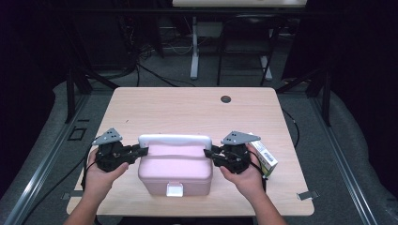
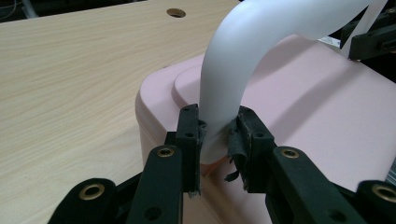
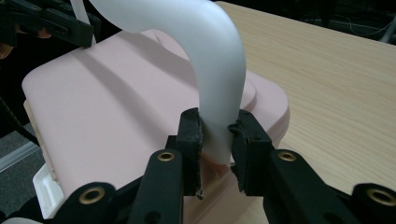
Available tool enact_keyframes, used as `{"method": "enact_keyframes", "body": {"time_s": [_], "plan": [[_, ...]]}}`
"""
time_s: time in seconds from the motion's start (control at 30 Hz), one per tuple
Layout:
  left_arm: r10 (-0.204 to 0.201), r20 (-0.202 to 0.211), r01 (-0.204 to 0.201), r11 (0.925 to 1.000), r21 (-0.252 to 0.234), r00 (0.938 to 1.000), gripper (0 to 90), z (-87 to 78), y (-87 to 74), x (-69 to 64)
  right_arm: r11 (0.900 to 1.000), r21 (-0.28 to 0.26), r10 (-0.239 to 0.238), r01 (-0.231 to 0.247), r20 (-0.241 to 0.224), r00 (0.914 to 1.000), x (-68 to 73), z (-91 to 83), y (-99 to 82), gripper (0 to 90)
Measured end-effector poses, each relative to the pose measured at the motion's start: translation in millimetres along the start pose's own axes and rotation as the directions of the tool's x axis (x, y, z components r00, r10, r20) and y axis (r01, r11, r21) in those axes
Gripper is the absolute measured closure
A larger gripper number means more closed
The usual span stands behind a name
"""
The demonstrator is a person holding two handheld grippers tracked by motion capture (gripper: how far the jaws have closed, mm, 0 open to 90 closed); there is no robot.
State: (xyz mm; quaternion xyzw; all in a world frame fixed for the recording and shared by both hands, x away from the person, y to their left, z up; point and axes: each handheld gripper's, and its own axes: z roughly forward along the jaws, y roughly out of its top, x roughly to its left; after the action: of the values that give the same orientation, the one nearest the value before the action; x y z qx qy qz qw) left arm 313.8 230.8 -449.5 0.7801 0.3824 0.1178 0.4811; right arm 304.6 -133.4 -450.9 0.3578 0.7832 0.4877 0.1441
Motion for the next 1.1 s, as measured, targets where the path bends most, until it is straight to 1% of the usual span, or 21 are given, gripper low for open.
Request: {"method": "enact_keyframes", "body": {"time_s": [0.13,0.17,0.3,0.37,0.4,0.57,0.67,0.87,0.93,0.97,1.03,1.07,1.1], "plan": [[0.002,0.010,-0.002,1.0000,-0.004,0.9999,73.2,-3.8,3.5,1.5,0.9999,-0.013,0.001,-0.001,-0.005,1.0000,0.6,-1.8,3.3,73.8],[-0.005,0.014,0.005,1.0000,-0.008,0.9999,73.2,-4.6,4.7,2.0,0.9999,-0.013,0.001,-0.001,-0.009,1.0000,0.5,-2.4,4.7,73.8],[0.000,0.011,0.000,0.9998,-0.019,0.9999,73.2,-7.4,11.8,2.7,0.9998,-0.020,0.000,0.000,-0.010,0.9999,-1.0,-4.1,13.6,73.8],[-0.003,0.007,0.003,0.9997,-0.024,1.0000,73.2,-8.4,16.4,3.1,0.9997,-0.022,0.013,-0.013,-0.009,0.9999,-2.9,-4.6,20.2,73.8],[-0.003,0.006,0.003,0.9997,-0.024,1.0000,73.2,-8.5,18.8,3.7,0.9997,-0.022,0.013,-0.013,-0.009,0.9999,-2.9,-4.6,20.2,73.8],[-0.024,0.012,0.024,0.9995,-0.018,0.9996,73.1,-8.7,26.6,6.6,0.9986,-0.031,0.043,-0.044,-0.011,0.9990,-4.7,-5.7,26.4,73.8],[-0.033,0.016,0.033,0.9992,-0.024,0.9993,73.0,-8.2,27.5,7.5,0.9980,-0.029,0.055,-0.056,-0.015,0.9984,-6.1,-7.0,29.1,73.8],[-0.027,0.023,0.028,0.9992,-0.027,0.9994,72.5,-8.5,24.6,7.8,0.9981,-0.033,0.051,-0.051,-0.013,0.9986,-5.0,-7.2,27.7,73.9],[-0.029,0.026,0.030,0.9993,-0.024,0.9992,70.2,-10.4,22.4,8.0,0.9981,-0.035,0.051,-0.051,-0.013,0.9986,-4.6,-7.3,26.4,73.9],[-0.036,0.025,0.037,0.9988,-0.034,0.9990,69.3,-14.8,20.0,8.7,0.9983,-0.032,0.048,-0.048,-0.009,0.9988,-3.6,-7.3,25.3,73.9],[-0.036,0.027,0.037,0.9988,-0.033,0.9990,68.5,-17.5,18.7,9.1,0.9983,-0.035,0.046,-0.046,-0.012,0.9989,-3.5,-7.3,24.9,73.9],[-0.035,0.024,0.036,0.9989,-0.031,0.9991,68.0,-20.9,17.0,9.4,0.9983,-0.036,0.045,-0.046,-0.012,0.9989,-3.2,-7.5,24.6,73.9],[-0.034,0.008,0.034,0.9989,-0.033,0.9994,69.2,-24.3,14.5,9.5,0.9981,-0.038,0.048,-0.048,-0.008,0.9988,-2.9,-8.0,24.3,73.9]]}}
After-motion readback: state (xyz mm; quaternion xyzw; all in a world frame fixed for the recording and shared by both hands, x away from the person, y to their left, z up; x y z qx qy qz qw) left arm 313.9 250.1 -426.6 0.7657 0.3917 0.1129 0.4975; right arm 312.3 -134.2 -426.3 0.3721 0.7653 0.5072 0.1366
